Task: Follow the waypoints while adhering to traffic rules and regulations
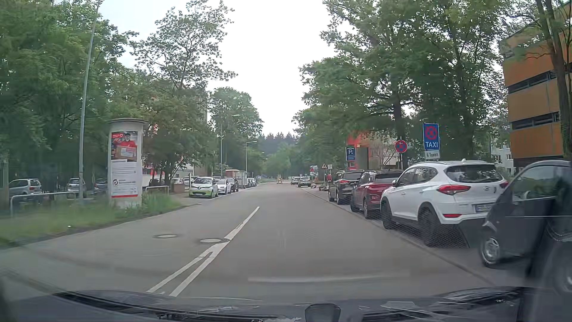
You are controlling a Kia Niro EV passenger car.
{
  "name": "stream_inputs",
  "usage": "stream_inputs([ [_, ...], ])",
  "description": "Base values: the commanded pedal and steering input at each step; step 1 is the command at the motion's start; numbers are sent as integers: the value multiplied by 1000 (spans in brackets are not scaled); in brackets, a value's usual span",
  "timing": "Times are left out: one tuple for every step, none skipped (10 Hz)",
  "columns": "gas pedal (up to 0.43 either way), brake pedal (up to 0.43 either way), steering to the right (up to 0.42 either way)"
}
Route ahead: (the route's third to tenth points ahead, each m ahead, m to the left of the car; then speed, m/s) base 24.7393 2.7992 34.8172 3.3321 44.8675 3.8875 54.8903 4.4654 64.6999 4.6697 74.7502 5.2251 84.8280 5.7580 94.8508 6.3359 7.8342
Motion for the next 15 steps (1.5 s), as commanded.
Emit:
stream_inputs([
  [47,0,0],
  [47,0,0],
  [47,0,0],
  [47,0,0],
  [47,0,0],
  [47,0,-1],
  [47,0,-1],
  [59,0,-4],
  [59,0,-6],
  [59,0,-7],
  [59,0,-7],
  [59,0,-8],
  [59,0,-8],
  [59,0,-8],
  [59,0,-8],
])
